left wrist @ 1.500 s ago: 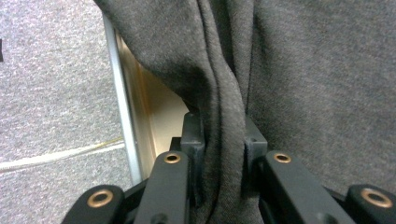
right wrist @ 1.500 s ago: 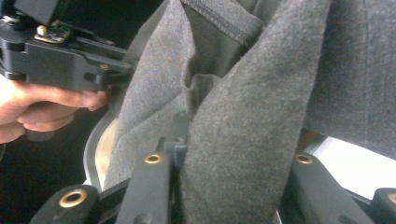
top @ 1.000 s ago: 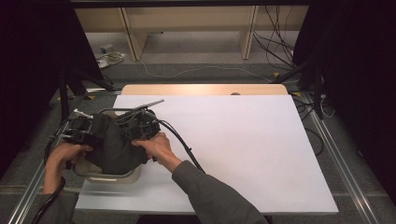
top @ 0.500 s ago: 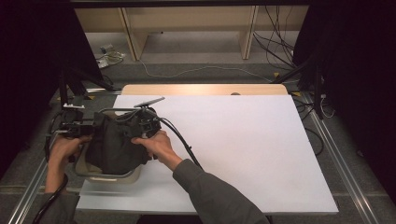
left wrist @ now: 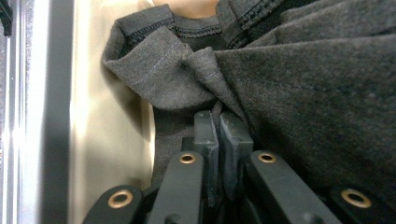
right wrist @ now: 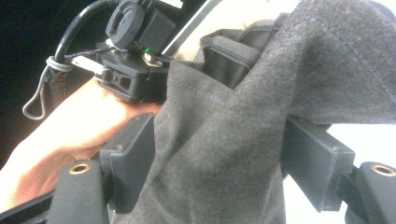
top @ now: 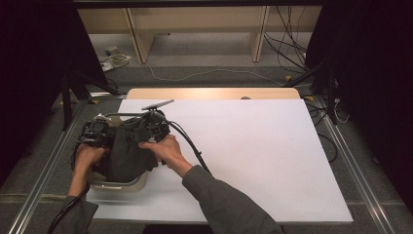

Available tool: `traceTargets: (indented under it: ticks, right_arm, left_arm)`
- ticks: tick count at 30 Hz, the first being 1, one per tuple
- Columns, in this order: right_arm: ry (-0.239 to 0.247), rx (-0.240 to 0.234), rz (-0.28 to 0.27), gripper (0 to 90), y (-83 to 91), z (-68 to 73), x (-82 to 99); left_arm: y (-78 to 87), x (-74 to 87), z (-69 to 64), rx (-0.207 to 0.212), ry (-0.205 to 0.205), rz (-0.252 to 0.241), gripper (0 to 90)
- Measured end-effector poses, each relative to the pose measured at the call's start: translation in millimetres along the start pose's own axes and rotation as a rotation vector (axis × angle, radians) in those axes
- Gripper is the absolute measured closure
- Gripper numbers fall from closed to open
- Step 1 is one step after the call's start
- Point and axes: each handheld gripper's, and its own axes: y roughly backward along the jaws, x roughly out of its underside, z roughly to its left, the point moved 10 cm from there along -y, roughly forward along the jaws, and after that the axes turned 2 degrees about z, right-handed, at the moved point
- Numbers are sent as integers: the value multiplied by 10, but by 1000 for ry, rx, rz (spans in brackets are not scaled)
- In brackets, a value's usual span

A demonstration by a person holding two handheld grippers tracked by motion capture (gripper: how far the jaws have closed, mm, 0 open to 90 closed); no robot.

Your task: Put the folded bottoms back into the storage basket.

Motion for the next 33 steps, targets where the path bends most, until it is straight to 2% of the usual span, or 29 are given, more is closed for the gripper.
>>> traceTargets:
  ticks: [4,7,11,16,19,22,25,29,33]
  right_arm:
    - [1,-3,-14,283,34,-7,-29]
    - [2,-2,-36,274,96,-26,-76]
    - [-7,-15,-53,254,198,-41,-128]
    - [3,-6,-64,244,274,-73,-154]
    - [2,-3,-63,240,302,-82,-153]
    - [3,-5,-69,236,333,-92,-161]
    - [8,-2,-73,234,379,-113,-159]
    - [11,0,-81,232,476,-143,-155]
    - [19,4,-89,230,572,-181,-136]
  left_arm:
    - [107,-28,16,33,20,-15,796]
    - [189,-54,42,48,33,-33,686]
    - [377,-67,59,94,50,-46,533]
    - [556,-96,40,98,49,-60,423]
    - [656,-131,-13,89,42,-72,385]
    - [767,-166,-102,129,46,-89,347]
    - [849,-172,-153,140,50,-98,319]
    - [939,-178,-277,191,54,-115,289]
    - [966,-153,-473,237,25,-107,278]
